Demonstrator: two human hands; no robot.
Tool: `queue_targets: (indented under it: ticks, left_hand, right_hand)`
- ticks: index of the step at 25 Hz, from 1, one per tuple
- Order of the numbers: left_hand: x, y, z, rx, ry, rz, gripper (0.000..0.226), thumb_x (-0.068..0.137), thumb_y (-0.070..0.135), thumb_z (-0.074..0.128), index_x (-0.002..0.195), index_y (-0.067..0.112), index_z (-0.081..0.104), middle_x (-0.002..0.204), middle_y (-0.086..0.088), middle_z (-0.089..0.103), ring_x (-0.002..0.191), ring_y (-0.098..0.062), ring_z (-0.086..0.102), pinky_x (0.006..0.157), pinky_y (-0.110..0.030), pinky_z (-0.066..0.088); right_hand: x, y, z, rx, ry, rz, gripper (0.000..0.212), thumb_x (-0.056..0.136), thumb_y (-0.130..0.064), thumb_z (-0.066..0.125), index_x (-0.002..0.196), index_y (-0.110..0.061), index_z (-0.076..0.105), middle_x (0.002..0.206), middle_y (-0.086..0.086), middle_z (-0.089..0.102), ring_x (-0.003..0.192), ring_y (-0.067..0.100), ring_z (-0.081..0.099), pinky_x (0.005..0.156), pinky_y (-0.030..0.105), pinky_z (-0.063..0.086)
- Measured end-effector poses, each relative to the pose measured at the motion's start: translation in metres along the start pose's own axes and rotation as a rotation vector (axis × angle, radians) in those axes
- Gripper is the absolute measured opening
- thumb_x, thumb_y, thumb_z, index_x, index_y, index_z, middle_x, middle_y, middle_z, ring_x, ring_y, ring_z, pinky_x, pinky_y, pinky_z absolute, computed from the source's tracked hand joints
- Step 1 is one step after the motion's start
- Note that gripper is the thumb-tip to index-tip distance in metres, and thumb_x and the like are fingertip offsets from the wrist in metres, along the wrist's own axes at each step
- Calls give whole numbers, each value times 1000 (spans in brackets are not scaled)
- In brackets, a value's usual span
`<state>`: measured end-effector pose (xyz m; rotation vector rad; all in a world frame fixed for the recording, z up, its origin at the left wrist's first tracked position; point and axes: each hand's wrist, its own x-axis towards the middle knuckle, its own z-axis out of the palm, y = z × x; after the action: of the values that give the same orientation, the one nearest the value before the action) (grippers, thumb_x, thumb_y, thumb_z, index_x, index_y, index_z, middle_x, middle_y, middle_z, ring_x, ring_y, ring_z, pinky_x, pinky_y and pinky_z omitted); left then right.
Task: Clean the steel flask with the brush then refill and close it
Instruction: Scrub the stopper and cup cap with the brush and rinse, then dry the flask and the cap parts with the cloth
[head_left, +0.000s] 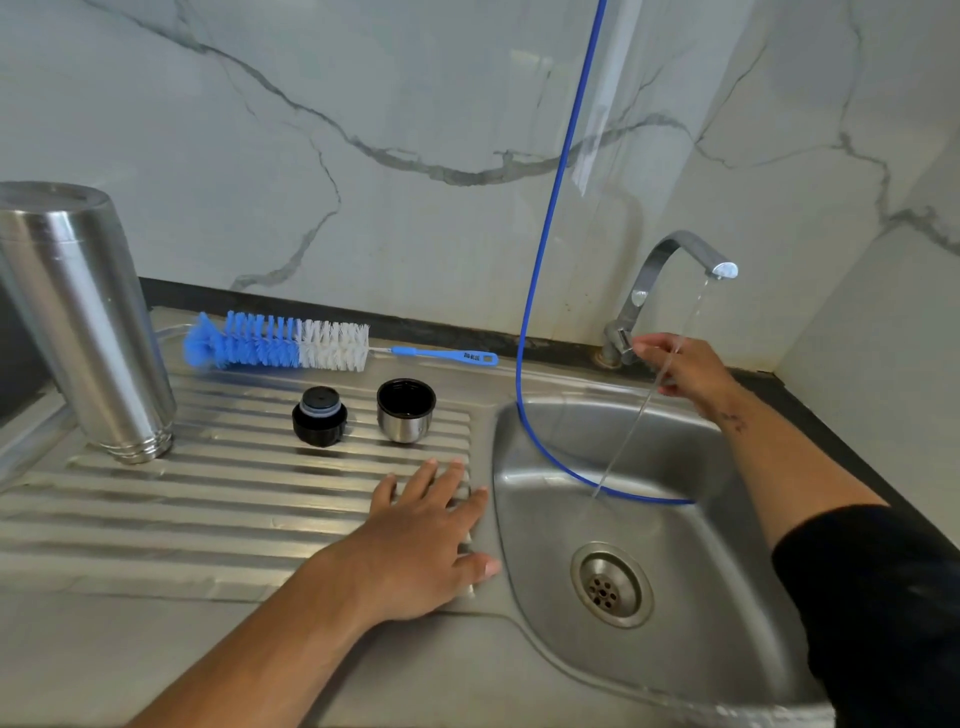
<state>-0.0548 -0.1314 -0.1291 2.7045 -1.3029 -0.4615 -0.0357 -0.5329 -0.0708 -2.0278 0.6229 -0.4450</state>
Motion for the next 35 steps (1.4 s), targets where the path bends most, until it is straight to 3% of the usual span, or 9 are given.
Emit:
queue_targets:
  ticks: [3, 6, 10, 16, 23, 26, 29, 32, 35]
  left_hand:
    - [1, -1, 2, 6, 1, -2, 75, 101, 66, 34, 163, 36, 4, 171, 5, -18, 157, -20, -21, 126, -53, -4]
    - [2, -2, 2, -2, 1, -5, 75, 101, 66, 34, 163, 36, 3, 171, 6, -18, 156, -19, -22, 126, -52, -5]
    - [2, -2, 2, 4, -1, -8, 75, 101, 66, 34, 163, 36, 2, 171, 5, -18, 156, -19, -21, 126, -52, -5]
    - [2, -3, 3, 6, -13, -11, 75, 102, 66, 34, 163, 36, 1, 171, 5, -19, 156, -19, -22, 126, -53, -4]
    - [3, -1, 0, -20, -16, -14, 75, 102, 64, 35, 163, 36, 3, 170, 5, -20, 156, -19, -23, 126, -53, -8]
    - [4, -1, 0, -19, -24, -11, 75, 102, 63, 37, 164, 34, 6, 171, 3, -19, 157, -20, -21, 125, -55, -7]
    - [4, -2, -1, -29, -5, -6, 76, 101, 63, 40, 164, 32, 9, 172, 1, -15, 157, -22, -17, 125, -55, -5]
    - [-1, -1, -5, -57, 30, 10, 74, 100, 61, 45, 162, 30, 20, 172, 0, -5, 158, -22, -8, 125, -53, 1]
    - [-21, -5, -12, -174, 197, 29, 65, 96, 58, 56, 151, 27, 42, 165, 2, 27, 153, -18, 24, 120, -45, 25]
  right_hand:
    - [14, -2, 3, -98, -74, -73, 21, 92, -30, 75, 112, -23, 75, 103, 1, 72, 88, 16, 59, 72, 30, 47]
    - [27, -1, 11, -140, -58, -142, 27, 88, -39, 77, 102, -16, 77, 99, 0, 74, 94, 14, 65, 83, 32, 48]
    - [31, 1, 19, -159, -36, -149, 27, 94, -43, 70, 91, -17, 72, 91, 4, 71, 83, 17, 63, 73, 29, 47]
    - [24, 10, 15, 71, -38, 3, 26, 102, -41, 59, 103, -17, 67, 77, 2, 59, 61, 14, 45, 48, 22, 35]
    - [9, 18, 20, 289, 30, 97, 22, 106, -36, 53, 113, -19, 66, 81, 1, 53, 59, 10, 39, 50, 25, 31]
    - [-14, 26, 21, 185, 98, 134, 15, 106, -33, 53, 106, -21, 62, 84, 2, 56, 57, 12, 41, 48, 24, 31]
    - [-59, 22, 32, 70, 151, 247, 12, 101, -21, 54, 92, -18, 61, 75, 2, 53, 53, 13, 39, 46, 22, 28]
    - [-118, -1, 52, 66, 85, 287, 14, 99, -22, 57, 88, -15, 60, 72, 4, 49, 54, 13, 38, 45, 25, 29]
    - [-171, -42, 87, 136, -74, 193, 10, 98, -22, 62, 92, -14, 66, 72, 2, 49, 50, 11, 36, 46, 22, 26]
